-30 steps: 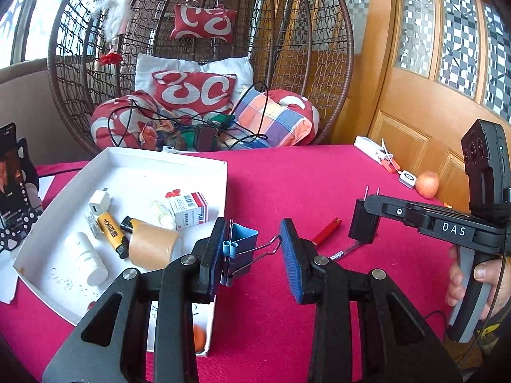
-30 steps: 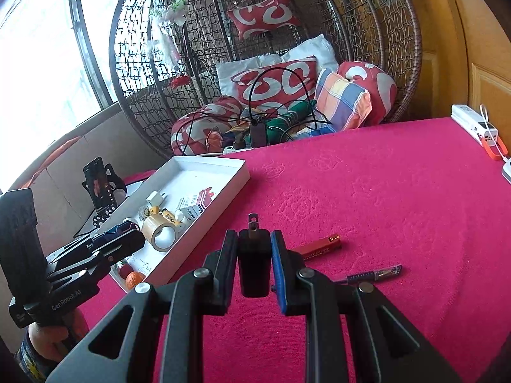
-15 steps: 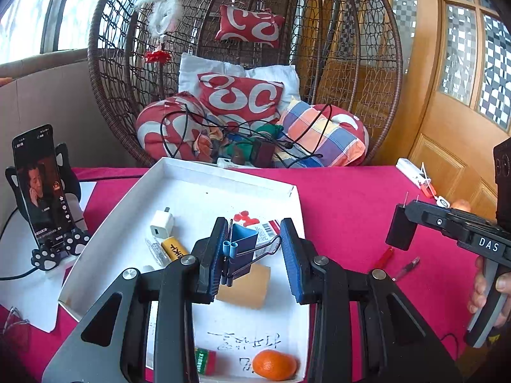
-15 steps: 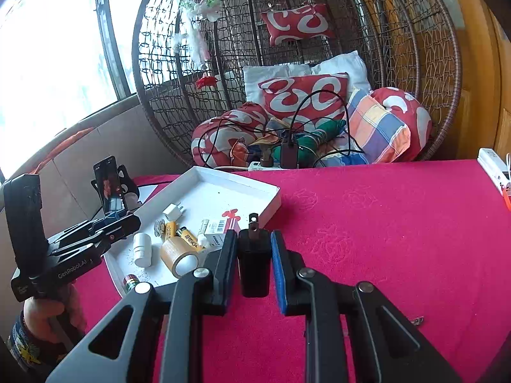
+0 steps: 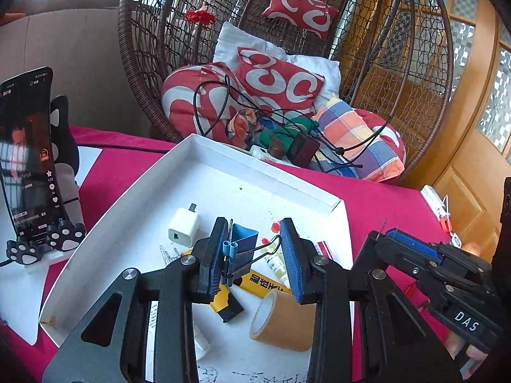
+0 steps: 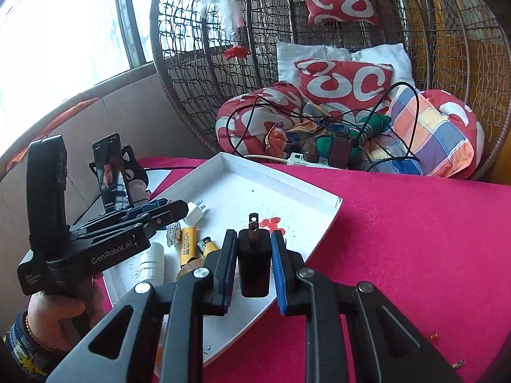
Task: Organize rigid objects
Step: 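Carry the charger and binder clip into the white tray and open both tools, then move both open tools back toward the red lighter and black pen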
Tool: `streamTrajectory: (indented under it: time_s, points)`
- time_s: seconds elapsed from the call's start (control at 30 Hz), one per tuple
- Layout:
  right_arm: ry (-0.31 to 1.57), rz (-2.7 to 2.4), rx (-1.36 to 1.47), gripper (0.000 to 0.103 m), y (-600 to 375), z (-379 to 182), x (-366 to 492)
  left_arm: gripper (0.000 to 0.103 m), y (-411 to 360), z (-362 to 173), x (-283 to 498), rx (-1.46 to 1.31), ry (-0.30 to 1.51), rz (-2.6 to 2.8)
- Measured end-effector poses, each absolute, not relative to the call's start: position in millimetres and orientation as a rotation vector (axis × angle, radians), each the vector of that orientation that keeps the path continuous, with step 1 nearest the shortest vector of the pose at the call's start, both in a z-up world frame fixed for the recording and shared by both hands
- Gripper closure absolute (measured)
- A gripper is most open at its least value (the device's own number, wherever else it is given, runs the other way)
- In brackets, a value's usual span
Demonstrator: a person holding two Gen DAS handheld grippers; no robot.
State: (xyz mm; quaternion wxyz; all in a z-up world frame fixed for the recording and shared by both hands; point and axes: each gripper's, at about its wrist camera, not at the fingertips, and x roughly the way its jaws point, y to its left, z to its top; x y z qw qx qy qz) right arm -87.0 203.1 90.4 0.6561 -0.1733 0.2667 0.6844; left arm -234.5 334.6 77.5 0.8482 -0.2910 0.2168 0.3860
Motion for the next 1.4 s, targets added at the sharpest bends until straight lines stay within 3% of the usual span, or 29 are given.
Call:
streamTrajectory:
  time_s: [0.37,0.4,0.43,0.47,0.5,0.53,0.57,0.6,0.67,0.83,1.4]
  points:
    - [0.560,1.532,-0.391,0.082,241.5,70.2,-121.9,0.070,345.6,68.5,-243.2,-0.659,0.457,0.883]
    - [0.561,1.534,-0.386,0.082,240.1,70.1,-122.7,0.065,344.1,69.5,-244.3,-0.654,0.453,0.891]
    - [0.565,1.538,-0.381,0.076,238.6,70.1,-122.8,0.063,342.7,70.4,-246.2,-0.650,0.447,0.905]
    - [0.568,1.539,-0.375,0.069,236.3,70.2,-122.3,0.052,341.3,72.0,-249.4,-0.650,0.437,0.928]
    - [0.567,1.526,-0.364,0.053,232.9,70.5,-120.2,0.025,340.4,73.5,-253.7,-0.657,0.420,0.946]
    - [0.569,1.518,-0.345,0.036,229.3,71.0,-116.5,0.012,339.9,74.7,-257.9,-0.667,0.404,0.960]
    - [0.579,1.520,-0.325,0.026,224.7,71.4,-112.3,0.000,337.4,76.5,-262.4,-0.672,0.387,0.980]
    - [0.590,1.519,-0.304,0.010,218.9,71.9,-108.0,0.000,332.4,79.0,-266.6,-0.672,0.378,1.010]
    - [0.594,1.508,-0.253,0.000,202.1,74.8,-100.3,0.000,315.5,85.3,-274.5,-0.668,0.383,1.097]
    - [0.516,1.499,-0.093,0.000,133.8,88.0,-84.0,0.000,271.3,99.0,-292.6,-0.659,0.256,1.091]
    - [0.481,1.384,0.031,0.000,74.1,102.5,-33.7,0.000,237.6,109.5,-248.8,-0.570,0.354,0.992]
